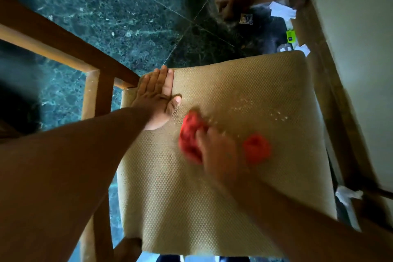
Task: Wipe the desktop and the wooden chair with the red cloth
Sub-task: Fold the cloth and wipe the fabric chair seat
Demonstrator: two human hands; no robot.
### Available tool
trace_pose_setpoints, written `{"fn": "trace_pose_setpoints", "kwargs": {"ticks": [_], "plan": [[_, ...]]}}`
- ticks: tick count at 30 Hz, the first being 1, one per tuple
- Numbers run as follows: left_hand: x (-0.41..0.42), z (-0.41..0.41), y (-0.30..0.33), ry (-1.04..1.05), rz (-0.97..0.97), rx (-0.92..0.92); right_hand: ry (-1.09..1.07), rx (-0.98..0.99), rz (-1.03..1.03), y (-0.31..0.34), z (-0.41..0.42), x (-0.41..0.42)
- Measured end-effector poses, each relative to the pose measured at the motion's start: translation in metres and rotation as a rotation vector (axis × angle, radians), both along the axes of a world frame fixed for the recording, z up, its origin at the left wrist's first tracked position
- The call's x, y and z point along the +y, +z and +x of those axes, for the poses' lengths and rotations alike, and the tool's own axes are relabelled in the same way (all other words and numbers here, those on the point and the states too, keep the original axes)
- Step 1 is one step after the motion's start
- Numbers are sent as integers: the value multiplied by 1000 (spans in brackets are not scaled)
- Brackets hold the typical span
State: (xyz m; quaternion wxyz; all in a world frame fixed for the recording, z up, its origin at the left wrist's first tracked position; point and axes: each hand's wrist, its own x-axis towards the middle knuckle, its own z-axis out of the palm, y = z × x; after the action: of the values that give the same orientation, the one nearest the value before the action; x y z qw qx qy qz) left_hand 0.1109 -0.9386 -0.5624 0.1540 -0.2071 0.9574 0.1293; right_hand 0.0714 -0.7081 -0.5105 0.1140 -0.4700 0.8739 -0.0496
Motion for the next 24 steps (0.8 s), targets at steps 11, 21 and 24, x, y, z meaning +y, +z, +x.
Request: {"fn": "trace_pose_setpoints", "kwargs": {"ticks": [11, 21, 24], "plan": [[-6, -35, 23, -54, -85, 152, -228, 33, -123, 34, -113, -3], [-9, -31, 10, -40, -65, 180, 270, -268, 157, 35, -11, 22], [-9, -30, 6, -35, -71, 205, 45, -1, 26, 32, -70, -13]]}}
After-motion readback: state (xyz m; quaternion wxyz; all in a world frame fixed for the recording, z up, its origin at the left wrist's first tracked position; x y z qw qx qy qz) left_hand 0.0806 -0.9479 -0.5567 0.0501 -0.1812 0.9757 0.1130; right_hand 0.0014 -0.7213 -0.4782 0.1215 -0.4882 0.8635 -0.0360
